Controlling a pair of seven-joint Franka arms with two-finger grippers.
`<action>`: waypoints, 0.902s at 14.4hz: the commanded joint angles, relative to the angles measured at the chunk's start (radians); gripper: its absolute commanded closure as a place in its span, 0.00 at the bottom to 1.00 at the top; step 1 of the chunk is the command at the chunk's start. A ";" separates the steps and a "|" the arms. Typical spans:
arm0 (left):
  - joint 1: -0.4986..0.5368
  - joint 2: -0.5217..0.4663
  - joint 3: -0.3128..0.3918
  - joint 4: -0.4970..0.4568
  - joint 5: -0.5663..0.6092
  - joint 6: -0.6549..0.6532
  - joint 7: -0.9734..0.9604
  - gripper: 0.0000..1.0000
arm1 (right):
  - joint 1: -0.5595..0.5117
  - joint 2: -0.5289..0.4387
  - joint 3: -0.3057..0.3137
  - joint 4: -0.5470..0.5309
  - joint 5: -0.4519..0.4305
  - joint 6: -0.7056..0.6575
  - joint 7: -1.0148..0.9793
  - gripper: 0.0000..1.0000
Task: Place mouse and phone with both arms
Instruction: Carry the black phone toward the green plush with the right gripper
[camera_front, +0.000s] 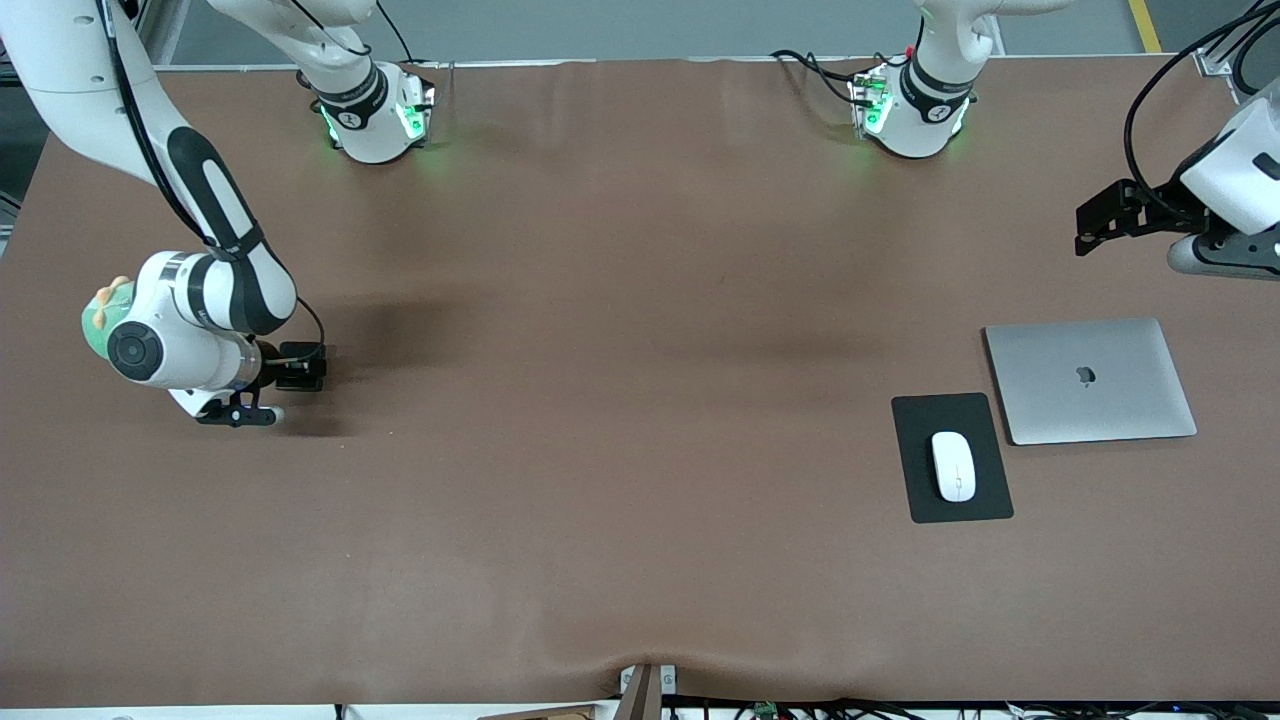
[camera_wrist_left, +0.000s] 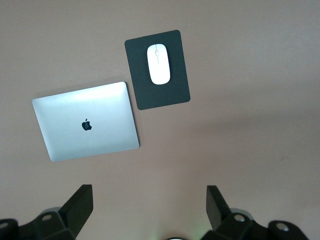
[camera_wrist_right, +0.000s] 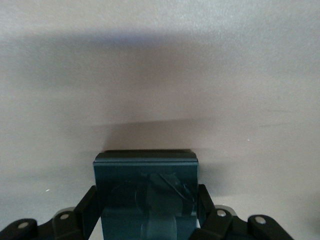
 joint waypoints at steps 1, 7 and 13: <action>0.005 -0.033 -0.007 -0.029 -0.008 0.015 -0.010 0.00 | -0.030 0.003 0.018 -0.022 -0.020 0.032 -0.003 0.53; 0.002 -0.026 -0.007 -0.023 -0.014 0.003 0.010 0.00 | -0.011 -0.019 0.028 -0.016 -0.020 0.066 -0.061 0.00; 0.005 -0.019 -0.006 -0.016 -0.013 -0.008 0.007 0.00 | -0.007 -0.021 0.027 0.358 -0.003 -0.252 -0.196 0.00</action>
